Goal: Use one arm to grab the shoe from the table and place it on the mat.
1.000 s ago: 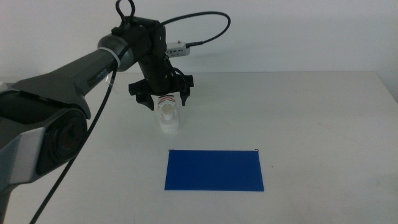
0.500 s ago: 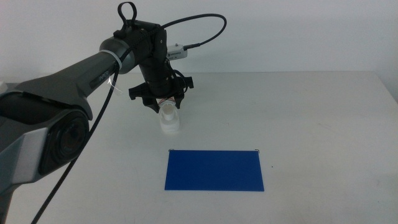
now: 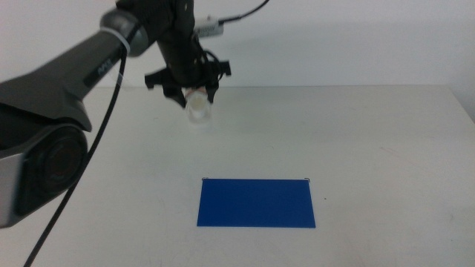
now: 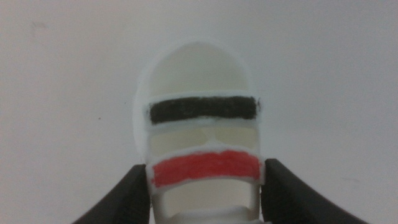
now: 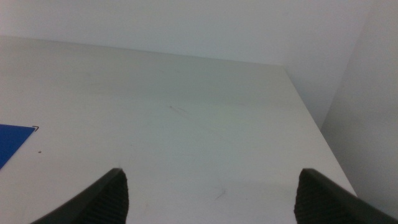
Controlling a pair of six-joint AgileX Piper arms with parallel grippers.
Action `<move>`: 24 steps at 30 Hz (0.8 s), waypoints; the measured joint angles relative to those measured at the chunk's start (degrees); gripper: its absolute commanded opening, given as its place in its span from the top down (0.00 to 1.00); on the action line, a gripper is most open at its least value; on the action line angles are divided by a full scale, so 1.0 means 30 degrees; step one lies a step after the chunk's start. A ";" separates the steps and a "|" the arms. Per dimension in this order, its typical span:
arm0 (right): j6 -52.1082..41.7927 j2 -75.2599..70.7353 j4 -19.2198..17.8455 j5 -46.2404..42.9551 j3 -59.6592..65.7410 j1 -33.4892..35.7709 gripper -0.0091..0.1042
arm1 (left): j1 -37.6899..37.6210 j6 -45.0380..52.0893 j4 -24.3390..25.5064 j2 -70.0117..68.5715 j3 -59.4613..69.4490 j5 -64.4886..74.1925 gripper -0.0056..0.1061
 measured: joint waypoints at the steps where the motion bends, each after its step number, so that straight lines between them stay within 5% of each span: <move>1: 0.0000 0.0000 0.0000 0.0000 0.0000 0.0000 0.23 | -0.0175 0.0000 0.0268 -0.0296 0.0000 0.0017 0.96; 24: 0.0000 0.0000 0.0000 0.0000 0.0000 0.0000 0.23 | -0.6632 -0.4158 0.2523 -0.5454 0.6626 0.0114 0.96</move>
